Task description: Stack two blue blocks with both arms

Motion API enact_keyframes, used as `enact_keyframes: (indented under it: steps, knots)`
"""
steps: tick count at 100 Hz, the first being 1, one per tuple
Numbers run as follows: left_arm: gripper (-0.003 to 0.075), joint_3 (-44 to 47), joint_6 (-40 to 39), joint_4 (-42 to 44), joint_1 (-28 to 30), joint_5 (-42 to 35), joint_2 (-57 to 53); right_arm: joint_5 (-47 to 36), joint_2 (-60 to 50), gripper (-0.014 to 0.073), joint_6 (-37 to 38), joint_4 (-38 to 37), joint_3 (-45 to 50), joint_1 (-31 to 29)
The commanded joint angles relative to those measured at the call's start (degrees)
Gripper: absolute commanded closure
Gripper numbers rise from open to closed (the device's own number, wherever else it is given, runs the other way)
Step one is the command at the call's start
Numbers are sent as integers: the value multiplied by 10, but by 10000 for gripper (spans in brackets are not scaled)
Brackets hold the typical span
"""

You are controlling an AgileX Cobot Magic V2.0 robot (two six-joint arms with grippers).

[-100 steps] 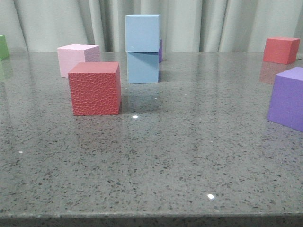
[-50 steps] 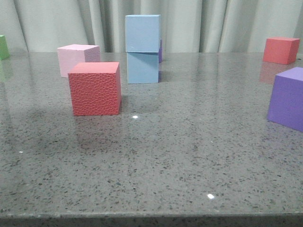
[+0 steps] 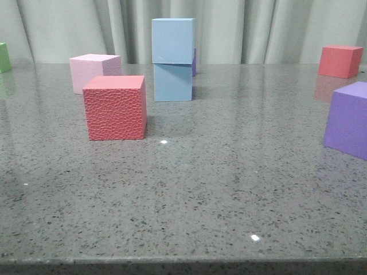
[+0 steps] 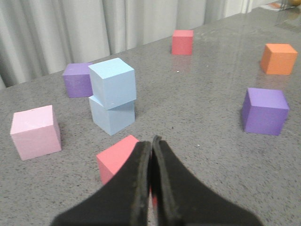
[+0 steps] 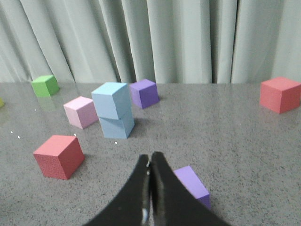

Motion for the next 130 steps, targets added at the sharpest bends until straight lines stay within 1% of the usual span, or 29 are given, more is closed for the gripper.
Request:
enact_keyframes:
  steps: [1,9,19,118,130]
  knots:
    - [738,23,-4,6,-5,-78,-29,-66,-24,661,-4,-14,9,-2]
    - [738,49,-4,2,-5,-97,-49,-69,-47,661,-4,-15,19,-2]
    - [738,62,-4,1,-5,-101,-64,-67,-57,661,-4,-16,24,-2]
    - [739,62,-4,-3,-5,-104,-66,-64,-57,661,-4,-16,24,-2]
    - [739,63,-4,3,4,-85,-66,-64,-57,661,-4,-16,24,-2]
